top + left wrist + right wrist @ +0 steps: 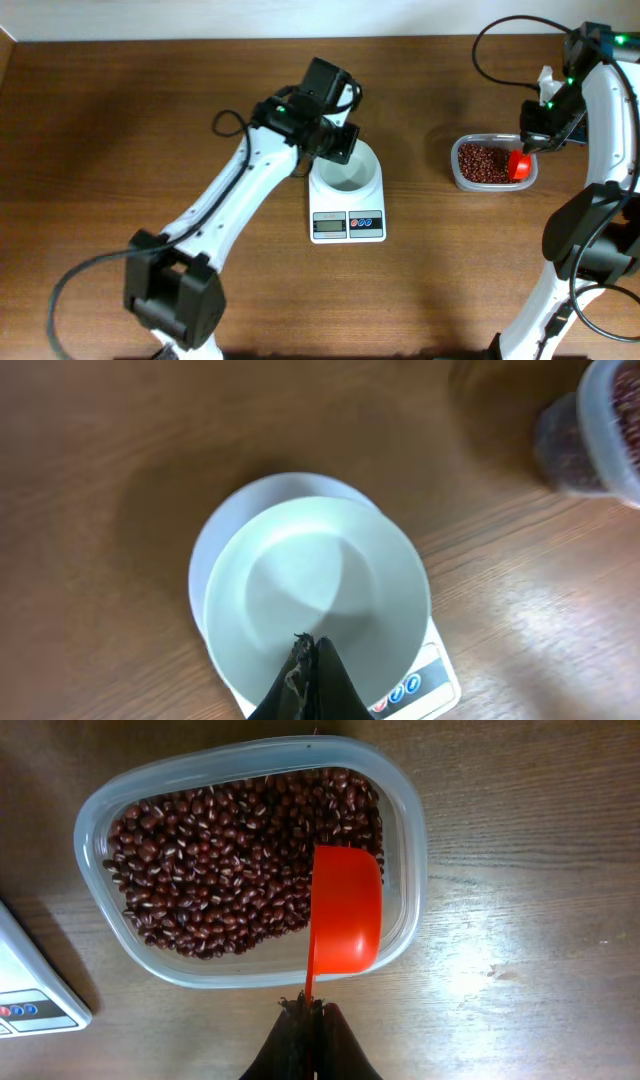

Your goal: Scoop item into bowl and weigh 50g on scale

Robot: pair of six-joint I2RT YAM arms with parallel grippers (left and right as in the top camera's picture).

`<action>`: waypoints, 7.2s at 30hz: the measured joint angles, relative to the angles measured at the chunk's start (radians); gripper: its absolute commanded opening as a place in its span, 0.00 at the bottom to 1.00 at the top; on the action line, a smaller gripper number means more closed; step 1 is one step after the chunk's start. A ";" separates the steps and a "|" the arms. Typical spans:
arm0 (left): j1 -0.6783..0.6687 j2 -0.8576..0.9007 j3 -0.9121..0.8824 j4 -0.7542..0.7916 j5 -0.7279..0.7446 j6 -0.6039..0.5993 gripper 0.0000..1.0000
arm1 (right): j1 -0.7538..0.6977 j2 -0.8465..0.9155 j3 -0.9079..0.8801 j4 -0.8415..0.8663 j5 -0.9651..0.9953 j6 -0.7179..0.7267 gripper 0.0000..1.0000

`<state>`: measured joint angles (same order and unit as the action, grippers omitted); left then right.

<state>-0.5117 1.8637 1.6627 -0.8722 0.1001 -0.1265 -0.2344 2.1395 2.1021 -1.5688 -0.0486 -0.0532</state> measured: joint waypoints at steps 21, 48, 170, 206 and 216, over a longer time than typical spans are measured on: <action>-0.011 0.076 0.000 -0.007 -0.005 0.000 0.00 | 0.000 0.001 -0.095 0.071 0.000 -0.003 0.22; -0.011 0.076 0.000 -0.006 -0.005 0.000 0.02 | 0.000 0.003 -0.100 0.070 -0.100 0.133 0.45; -0.011 0.097 0.000 -0.008 -0.061 0.007 0.24 | -0.341 -0.536 -1.138 0.946 -0.491 0.494 0.56; -0.011 0.097 0.000 -0.011 -0.061 0.010 0.00 | -0.201 -0.549 -0.871 0.751 -0.317 0.390 0.04; -0.011 0.097 0.000 -0.010 -0.061 0.011 0.01 | -0.007 -0.553 -0.814 0.731 -0.134 0.105 0.04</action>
<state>-0.5228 1.9606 1.6627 -0.8825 0.0395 -0.1154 -0.2417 1.5867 1.2877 -0.8383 -0.1825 0.0521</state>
